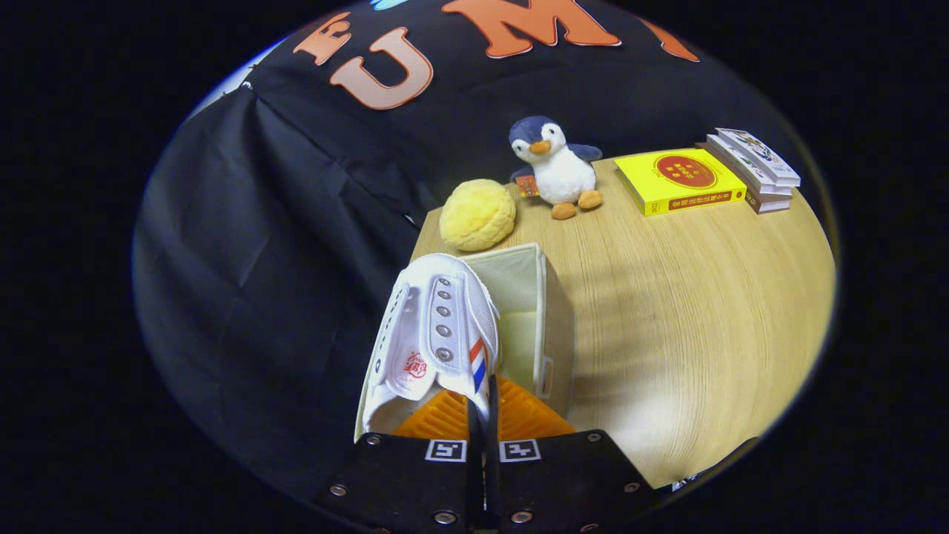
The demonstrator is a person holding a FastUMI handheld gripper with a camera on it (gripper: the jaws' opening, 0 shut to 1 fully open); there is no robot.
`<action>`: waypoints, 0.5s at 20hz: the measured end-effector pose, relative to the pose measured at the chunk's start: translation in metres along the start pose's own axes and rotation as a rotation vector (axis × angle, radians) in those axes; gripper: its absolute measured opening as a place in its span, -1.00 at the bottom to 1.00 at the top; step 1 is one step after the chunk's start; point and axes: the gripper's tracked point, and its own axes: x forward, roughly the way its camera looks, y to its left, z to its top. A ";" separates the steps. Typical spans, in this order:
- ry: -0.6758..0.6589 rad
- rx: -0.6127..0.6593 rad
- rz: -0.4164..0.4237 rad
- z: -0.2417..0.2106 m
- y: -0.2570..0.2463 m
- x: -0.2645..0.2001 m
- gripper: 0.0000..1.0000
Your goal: Open the storage box then place both shoes into the box .Put the left shoe in first, then the right shoe, with the right side of both shoes facing outward in a uniform manner.
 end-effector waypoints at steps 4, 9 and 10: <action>0.026 -0.033 -0.123 -0.008 -0.002 0.012 -0.97; 0.038 -0.057 -0.291 -0.012 -0.011 0.023 -0.96; 0.035 -0.059 -0.324 -0.010 -0.015 0.025 -0.96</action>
